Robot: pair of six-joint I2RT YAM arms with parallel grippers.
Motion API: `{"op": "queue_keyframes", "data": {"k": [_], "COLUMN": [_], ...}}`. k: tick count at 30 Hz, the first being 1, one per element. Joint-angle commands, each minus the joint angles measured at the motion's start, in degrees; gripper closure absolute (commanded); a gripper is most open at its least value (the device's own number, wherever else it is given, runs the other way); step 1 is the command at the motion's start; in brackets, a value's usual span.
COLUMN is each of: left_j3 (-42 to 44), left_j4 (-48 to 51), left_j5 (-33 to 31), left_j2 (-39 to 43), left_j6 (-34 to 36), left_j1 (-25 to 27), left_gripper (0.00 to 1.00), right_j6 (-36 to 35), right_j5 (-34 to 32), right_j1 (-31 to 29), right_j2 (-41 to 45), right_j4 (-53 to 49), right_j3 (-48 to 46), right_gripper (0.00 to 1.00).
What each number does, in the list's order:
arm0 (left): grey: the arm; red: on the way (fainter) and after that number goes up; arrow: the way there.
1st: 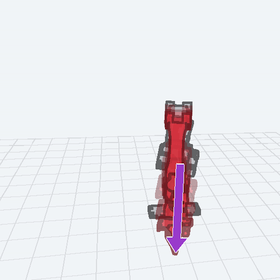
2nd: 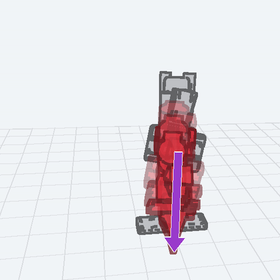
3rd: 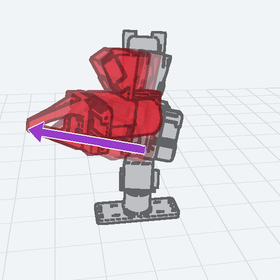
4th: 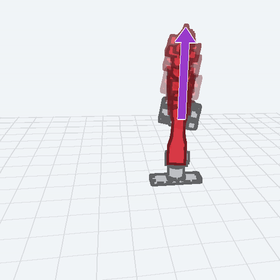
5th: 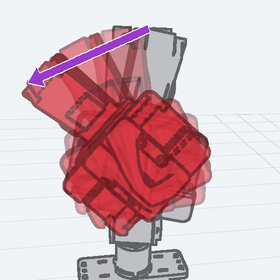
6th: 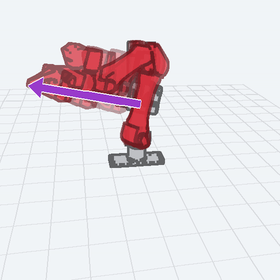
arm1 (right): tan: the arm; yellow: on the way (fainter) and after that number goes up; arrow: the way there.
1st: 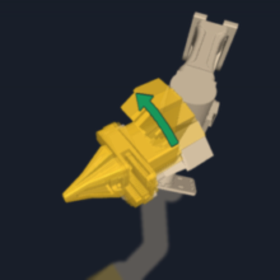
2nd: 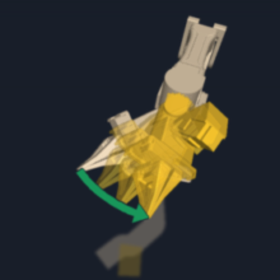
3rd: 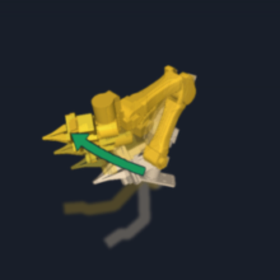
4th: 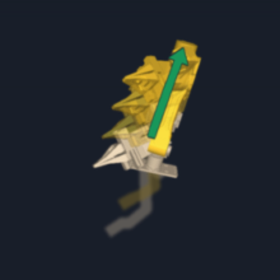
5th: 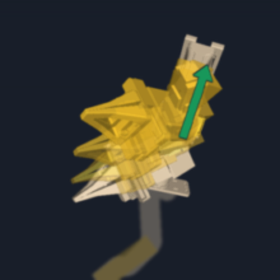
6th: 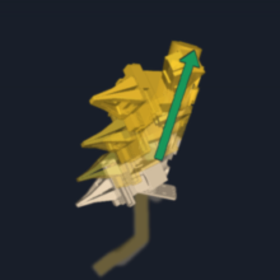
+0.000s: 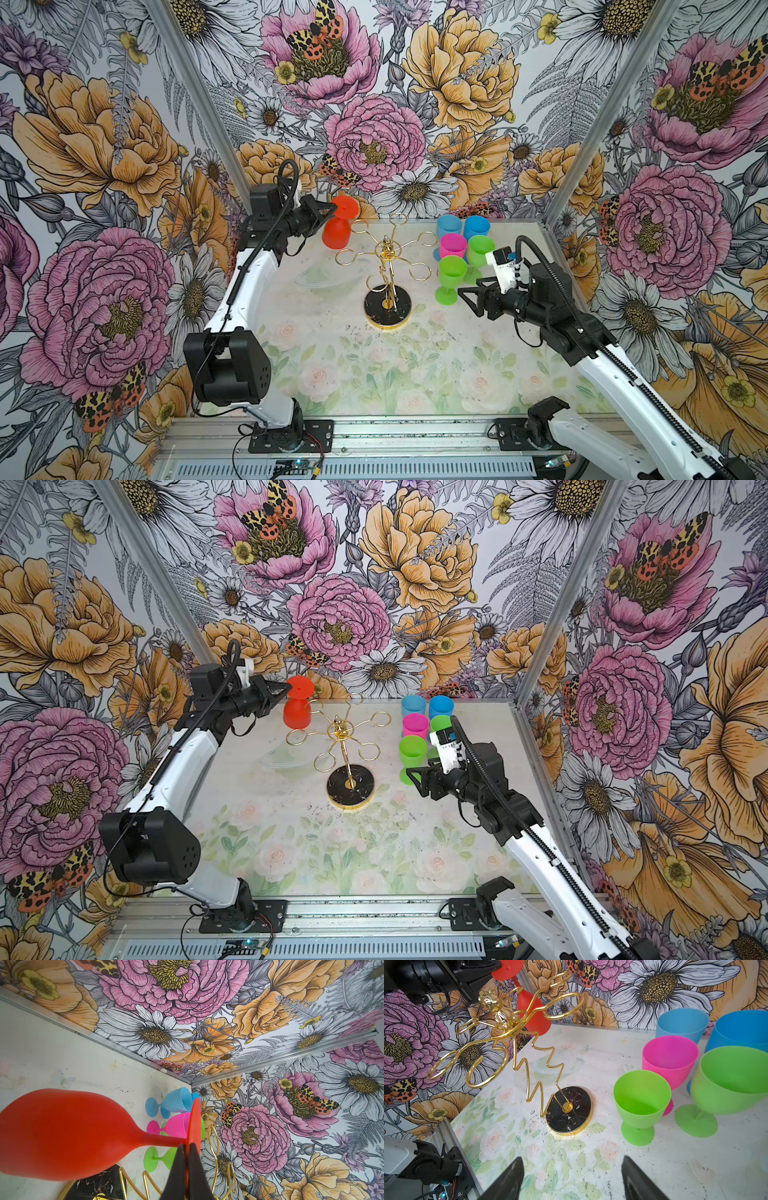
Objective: Take the wine glass off the wine glass rack
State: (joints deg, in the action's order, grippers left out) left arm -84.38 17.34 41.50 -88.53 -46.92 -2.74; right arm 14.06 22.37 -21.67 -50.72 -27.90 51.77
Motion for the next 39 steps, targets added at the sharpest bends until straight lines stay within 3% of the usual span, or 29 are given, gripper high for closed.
{"op": "queue_keyframes", "data": {"k": [1, 20, 28, 39], "left_j3": [2.2, 9.2, 11.6, 18.6], "left_j4": [0.2, 23.4, 32.4, 40.4], "left_j5": [-2.3, -10.0, -8.6, -9.2], "left_j2": [4.2, 18.6, 22.9, 29.7], "left_j6": [1.6, 20.9, 27.6, 33.0], "left_j1": [-1.4, -5.0, -4.8, 2.0], "left_gripper": [1.00, 1.00, 1.00, 1.00], "right_j6": [0.6, 1.4, 2.8, 4.5], "right_j5": [0.5, 0.6, -1.9, -4.6], "right_j1": [0.1, 0.1, 0.1, 0.1], "right_j2": [0.5, 0.8, 0.4, -1.8], "right_j4": [1.2, 1.4, 1.4, 1.3], "right_j3": [-0.6, -0.9, -0.7, 0.3], "right_gripper": [0.26, 0.26, 0.26, 0.26]}}
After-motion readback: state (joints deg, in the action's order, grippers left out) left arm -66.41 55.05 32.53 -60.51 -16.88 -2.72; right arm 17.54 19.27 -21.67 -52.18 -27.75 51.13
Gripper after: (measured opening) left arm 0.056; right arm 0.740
